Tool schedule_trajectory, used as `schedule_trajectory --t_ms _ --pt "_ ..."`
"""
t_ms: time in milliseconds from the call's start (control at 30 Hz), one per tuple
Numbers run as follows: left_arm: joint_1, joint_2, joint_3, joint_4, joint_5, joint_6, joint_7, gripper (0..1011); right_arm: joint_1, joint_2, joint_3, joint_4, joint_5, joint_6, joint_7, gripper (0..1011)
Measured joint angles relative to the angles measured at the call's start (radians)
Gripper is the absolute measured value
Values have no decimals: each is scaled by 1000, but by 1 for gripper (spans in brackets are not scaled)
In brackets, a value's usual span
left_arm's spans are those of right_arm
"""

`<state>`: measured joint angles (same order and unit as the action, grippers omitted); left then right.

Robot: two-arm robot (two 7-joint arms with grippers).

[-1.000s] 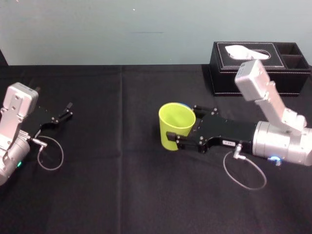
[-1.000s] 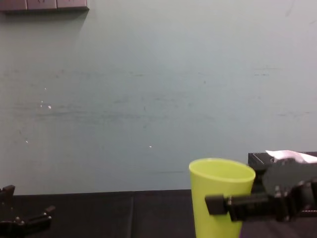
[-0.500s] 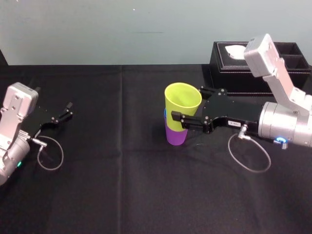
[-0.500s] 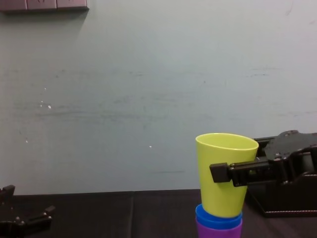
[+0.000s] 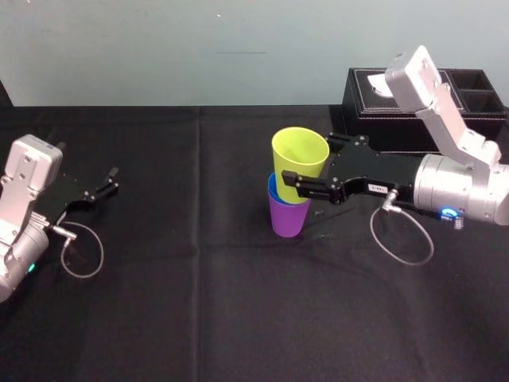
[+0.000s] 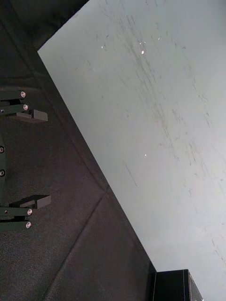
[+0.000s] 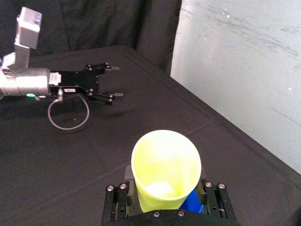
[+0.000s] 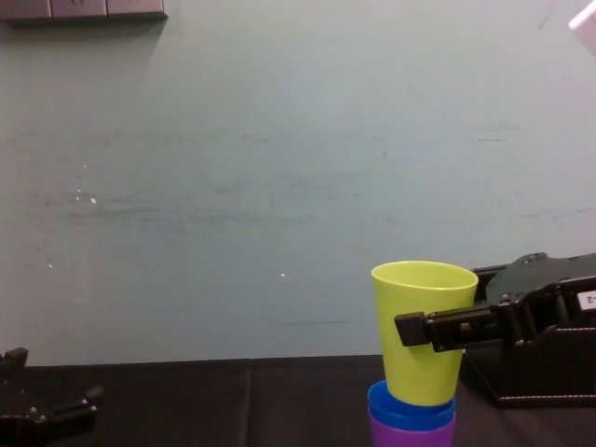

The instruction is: Stack the three plastic cups sequentially using one hand.

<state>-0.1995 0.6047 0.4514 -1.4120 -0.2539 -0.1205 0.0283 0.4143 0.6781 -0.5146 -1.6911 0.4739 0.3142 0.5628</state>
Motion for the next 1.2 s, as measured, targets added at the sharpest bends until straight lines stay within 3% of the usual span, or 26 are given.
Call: schedule_trajectory --t_ms 600,1200 --pt "0 0 0 0 0 0 0 1011 89 -57 -51 134 -37 4 21 738" --pt "0 0 0 0 0 0 0 1011 105 -86 -64 205 -55 -25 35 738"
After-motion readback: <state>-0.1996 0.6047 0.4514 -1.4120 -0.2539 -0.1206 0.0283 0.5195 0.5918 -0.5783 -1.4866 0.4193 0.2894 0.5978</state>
